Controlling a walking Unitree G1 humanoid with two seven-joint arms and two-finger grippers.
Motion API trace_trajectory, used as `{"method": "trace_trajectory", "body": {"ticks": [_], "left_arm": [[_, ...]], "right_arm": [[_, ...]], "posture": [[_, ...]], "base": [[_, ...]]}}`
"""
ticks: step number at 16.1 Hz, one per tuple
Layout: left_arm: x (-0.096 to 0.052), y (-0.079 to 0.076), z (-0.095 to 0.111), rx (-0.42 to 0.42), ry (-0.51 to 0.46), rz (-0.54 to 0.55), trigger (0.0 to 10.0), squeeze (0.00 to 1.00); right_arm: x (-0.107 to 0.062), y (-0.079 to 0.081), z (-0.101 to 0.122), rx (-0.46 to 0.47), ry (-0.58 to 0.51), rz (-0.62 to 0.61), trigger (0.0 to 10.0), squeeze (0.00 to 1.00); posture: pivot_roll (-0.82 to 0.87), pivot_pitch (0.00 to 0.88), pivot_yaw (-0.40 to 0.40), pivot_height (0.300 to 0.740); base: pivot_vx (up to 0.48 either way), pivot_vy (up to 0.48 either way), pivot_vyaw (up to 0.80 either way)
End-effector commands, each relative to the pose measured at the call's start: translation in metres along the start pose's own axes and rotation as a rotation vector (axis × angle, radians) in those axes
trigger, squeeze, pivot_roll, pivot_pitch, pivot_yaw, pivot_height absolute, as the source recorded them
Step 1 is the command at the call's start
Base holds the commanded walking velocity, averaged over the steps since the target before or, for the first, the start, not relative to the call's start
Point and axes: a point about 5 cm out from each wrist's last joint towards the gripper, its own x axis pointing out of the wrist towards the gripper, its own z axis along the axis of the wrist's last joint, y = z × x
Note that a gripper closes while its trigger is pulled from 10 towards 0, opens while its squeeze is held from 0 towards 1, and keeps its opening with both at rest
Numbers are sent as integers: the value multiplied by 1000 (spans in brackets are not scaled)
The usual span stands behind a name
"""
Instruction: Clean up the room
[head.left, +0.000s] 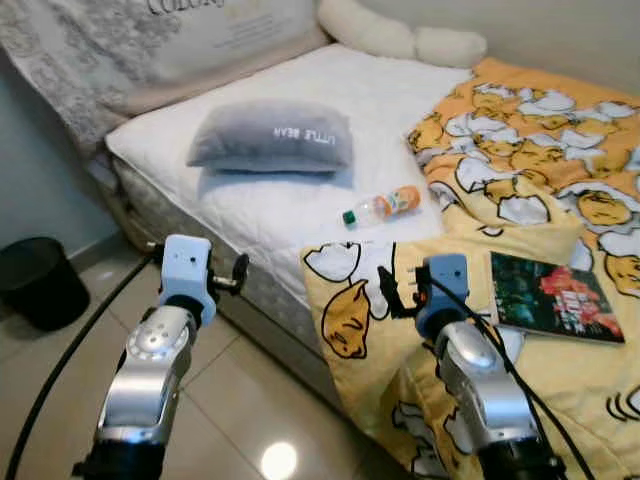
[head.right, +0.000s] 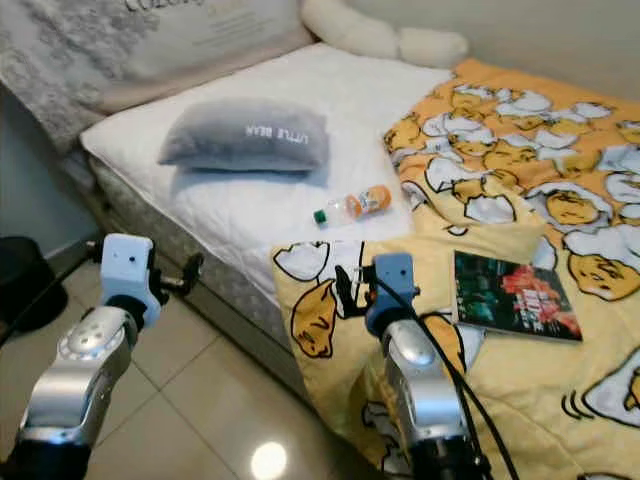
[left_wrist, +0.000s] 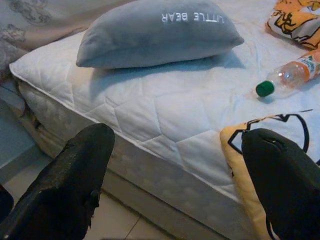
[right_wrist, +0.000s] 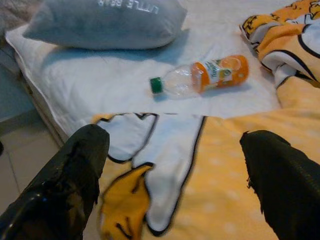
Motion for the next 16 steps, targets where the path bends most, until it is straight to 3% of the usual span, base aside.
{"method": "trace_trajectory", "body": {"ticks": [1,16], "left_arm": [[0,-3,2,13,-8,-15,10000,0],[-1,-6,0,20,2,-34,10000,0]], "right_arm": [[1,-3,2,-5,-5,-17,10000,0],[1,-5,-2,-21,8,-36,10000,0]], "posture": [[24,0,28,740],[20,0,30,740]], "base": [[315,0,0],[309,0,0]]}}
